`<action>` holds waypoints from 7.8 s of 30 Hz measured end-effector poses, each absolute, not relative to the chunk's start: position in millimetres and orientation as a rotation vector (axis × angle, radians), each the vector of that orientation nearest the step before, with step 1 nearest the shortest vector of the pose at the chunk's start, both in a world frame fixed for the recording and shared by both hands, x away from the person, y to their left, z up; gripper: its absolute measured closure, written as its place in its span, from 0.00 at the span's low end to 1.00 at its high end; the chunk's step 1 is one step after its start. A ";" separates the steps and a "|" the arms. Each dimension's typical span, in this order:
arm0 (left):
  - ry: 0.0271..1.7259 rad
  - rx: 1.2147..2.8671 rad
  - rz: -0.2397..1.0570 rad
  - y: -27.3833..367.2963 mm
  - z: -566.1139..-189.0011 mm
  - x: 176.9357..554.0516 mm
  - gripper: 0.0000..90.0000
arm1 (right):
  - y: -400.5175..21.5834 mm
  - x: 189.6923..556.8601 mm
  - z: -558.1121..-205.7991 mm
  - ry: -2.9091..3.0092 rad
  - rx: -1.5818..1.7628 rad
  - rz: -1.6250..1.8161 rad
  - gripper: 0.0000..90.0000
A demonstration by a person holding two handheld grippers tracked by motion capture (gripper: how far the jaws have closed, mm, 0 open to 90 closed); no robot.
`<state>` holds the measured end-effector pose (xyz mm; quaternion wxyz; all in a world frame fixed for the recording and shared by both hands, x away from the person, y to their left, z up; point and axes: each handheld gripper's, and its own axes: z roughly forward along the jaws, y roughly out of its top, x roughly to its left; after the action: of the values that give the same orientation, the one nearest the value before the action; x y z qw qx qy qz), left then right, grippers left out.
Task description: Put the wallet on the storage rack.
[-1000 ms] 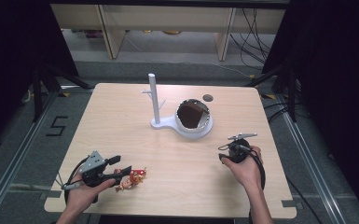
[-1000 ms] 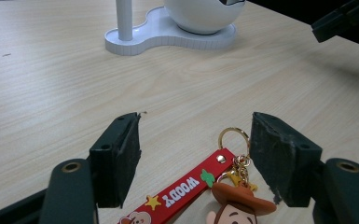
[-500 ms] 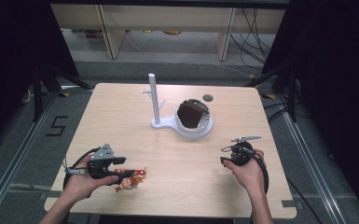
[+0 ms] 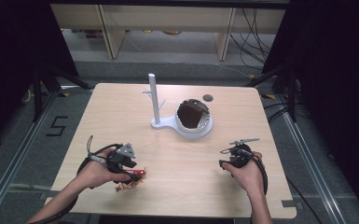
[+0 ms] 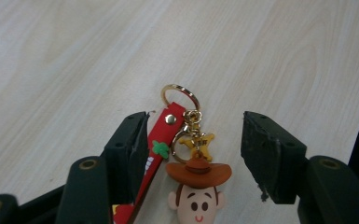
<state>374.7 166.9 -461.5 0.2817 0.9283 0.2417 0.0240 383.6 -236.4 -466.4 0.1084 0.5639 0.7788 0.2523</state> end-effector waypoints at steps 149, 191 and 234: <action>0.876 2.337 0.583 181.0 -349.7 457.6 0.96 | -223.2 381.6 -477.6 2.332 1.660 0.770 0.48; 0.972 2.166 0.638 164.6 -327.4 487.8 0.96 | -223.9 381.4 -481.9 2.332 1.680 0.770 0.47; 0.939 2.178 0.647 139.4 -334.0 497.4 0.96 | -224.6 380.0 -479.5 2.323 1.676 0.777 0.47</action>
<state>497.4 139.4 -334.0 0.3350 0.8347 0.3599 0.2481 380.0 -224.6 -479.5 0.0868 0.5625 0.7798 0.2608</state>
